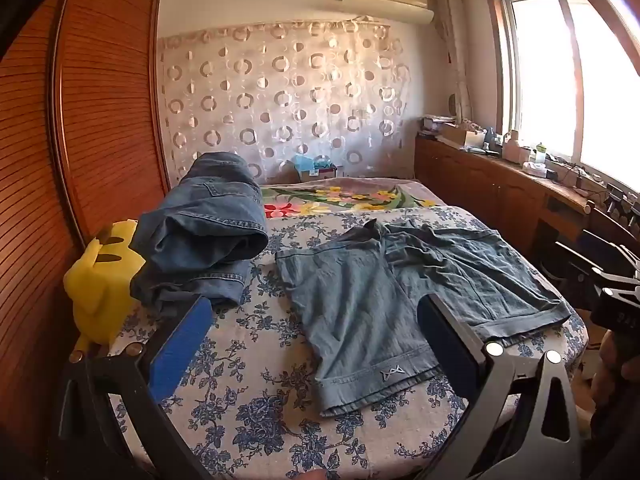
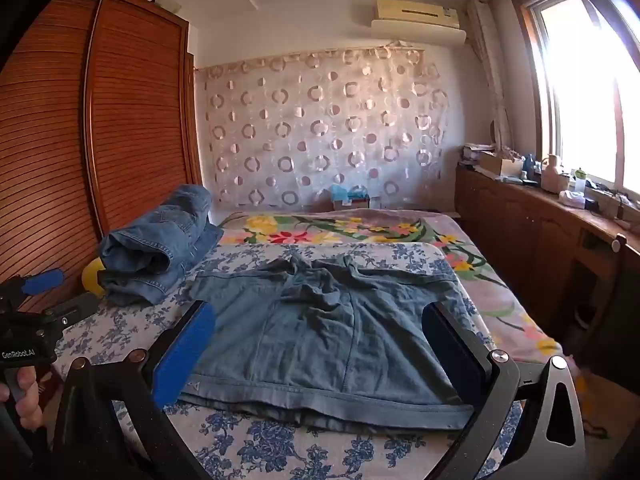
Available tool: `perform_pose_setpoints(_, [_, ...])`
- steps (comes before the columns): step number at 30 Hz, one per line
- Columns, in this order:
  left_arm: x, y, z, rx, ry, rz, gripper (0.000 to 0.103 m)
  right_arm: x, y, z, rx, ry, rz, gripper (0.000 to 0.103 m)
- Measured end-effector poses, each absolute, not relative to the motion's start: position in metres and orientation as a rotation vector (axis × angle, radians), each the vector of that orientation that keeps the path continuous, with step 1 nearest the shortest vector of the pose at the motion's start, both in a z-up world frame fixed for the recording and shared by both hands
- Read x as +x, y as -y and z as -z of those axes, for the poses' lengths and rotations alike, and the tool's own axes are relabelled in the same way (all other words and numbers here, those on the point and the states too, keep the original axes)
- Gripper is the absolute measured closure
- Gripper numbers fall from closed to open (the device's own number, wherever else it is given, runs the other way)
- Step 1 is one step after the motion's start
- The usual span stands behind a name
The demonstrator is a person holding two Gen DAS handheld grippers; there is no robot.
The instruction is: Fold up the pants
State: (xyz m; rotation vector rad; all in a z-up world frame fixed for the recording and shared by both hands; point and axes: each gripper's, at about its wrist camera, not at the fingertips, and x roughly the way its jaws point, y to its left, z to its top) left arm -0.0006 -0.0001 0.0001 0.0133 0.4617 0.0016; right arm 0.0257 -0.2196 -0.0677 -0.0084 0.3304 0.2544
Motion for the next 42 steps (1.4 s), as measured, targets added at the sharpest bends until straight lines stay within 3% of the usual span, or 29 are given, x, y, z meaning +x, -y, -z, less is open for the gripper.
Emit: perform_pose_setpoints(42, [-0.0007,0.0006,-0.0003,0.03,-0.463,-0.007,0.0,0.0223,0.2179,0.0689,-0.005,-0.304,-0.257,0.0])
